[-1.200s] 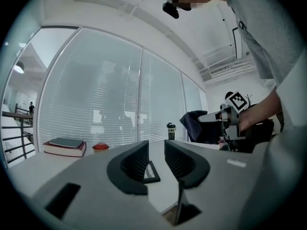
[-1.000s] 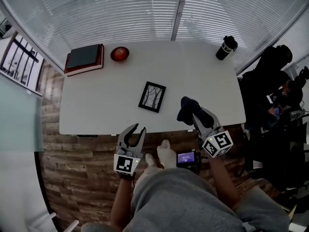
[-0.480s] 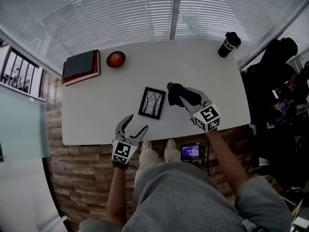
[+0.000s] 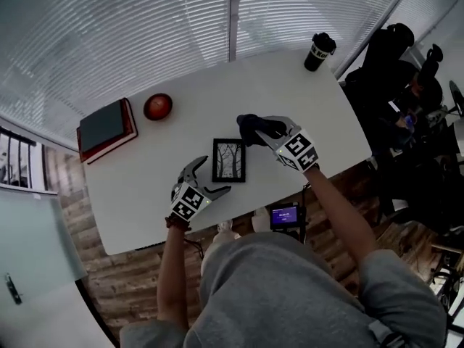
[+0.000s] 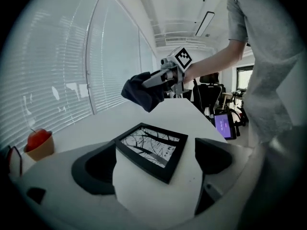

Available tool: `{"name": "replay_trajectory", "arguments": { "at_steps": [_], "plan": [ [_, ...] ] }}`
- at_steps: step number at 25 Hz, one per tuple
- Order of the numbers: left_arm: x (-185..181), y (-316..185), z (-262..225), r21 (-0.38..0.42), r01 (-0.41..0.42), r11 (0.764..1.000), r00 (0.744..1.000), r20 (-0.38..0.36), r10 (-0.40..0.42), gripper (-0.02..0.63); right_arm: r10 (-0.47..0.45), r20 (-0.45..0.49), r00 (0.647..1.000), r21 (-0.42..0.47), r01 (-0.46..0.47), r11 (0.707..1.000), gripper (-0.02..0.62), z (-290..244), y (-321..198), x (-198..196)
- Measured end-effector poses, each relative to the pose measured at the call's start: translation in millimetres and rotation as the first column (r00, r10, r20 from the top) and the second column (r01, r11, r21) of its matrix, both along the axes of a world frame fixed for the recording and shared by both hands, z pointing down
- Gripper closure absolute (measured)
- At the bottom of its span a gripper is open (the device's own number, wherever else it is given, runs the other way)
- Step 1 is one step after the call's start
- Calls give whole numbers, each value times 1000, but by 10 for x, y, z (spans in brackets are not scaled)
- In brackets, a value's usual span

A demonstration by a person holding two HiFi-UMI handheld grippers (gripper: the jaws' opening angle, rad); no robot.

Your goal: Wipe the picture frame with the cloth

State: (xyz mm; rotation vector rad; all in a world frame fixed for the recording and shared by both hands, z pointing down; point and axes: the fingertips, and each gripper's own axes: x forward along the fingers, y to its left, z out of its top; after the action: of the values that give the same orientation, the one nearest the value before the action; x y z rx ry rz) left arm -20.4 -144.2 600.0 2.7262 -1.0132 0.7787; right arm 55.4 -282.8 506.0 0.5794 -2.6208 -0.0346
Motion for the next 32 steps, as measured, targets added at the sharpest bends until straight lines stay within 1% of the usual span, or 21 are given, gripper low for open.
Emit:
{"name": "replay_trajectory", "arguments": {
  "at_steps": [2, 3, 5, 6, 8, 10, 11, 13, 16, 19, 20, 24, 32],
  "plan": [
    [22, -21, 16, -13, -38, 999, 999, -24, 38, 101, 23, -48, 999, 27, -22, 999, 492, 53, -57, -37],
    [41, -7, 39, -21, -59, 998, 998, -33, 59, 119, 35, -72, 997, 43, -32, 999, 492, 83, -86, -50],
    [67, 30, 70, -31, -94, 995, 994, -50, 93, 178, 45, -120, 992, 73, -36, 997, 492, 147, -119, -98],
    [66, 35, 68, -35, -100, 994, 993, -62, 98, 186, 44, -141, 989, 78, -33, 996, 492, 185, -122, -132],
    [44, 15, 61, -47, -86, 995, 993, -88, 82, 186, 40, -166, 985, 54, -31, 998, 492, 294, -110, -198],
    [14, -3, 58, -61, -56, 997, 993, -107, 49, 193, 41, -156, 987, -12, -44, 999, 492, 432, -80, -263],
    [1, -11, 57, -62, -42, 997, 994, -107, 35, 208, 51, -143, 988, -51, -59, 997, 492, 496, -72, -293],
    [-7, -22, 60, -63, -27, 998, 995, -98, 20, 236, 86, -124, 989, -118, -100, 988, 491, 618, -67, -329],
    [11, -31, 109, -72, -24, 997, 998, -59, 19, 238, 119, -140, 983, -182, -143, 973, 491, 827, -39, -375],
    [58, -29, 299, -104, -22, 994, 998, 52, 28, 241, 97, -186, 978, -211, -136, 968, 491, 1048, 68, -469],
    [68, -33, 331, -111, -23, 994, 997, 75, 31, 230, 101, -188, 977, -219, -142, 965, 490, 1088, 88, -498],
    [49, -55, 333, -112, -24, 993, 997, 71, 32, 230, 141, -179, 974, -235, -181, 955, 491, 1125, 90, -518],
    [48, -50, 340, -113, -24, 993, 997, 74, 33, 232, 136, -203, 970, -201, -177, 963, 492, 1130, 215, -485]
  ]
}}
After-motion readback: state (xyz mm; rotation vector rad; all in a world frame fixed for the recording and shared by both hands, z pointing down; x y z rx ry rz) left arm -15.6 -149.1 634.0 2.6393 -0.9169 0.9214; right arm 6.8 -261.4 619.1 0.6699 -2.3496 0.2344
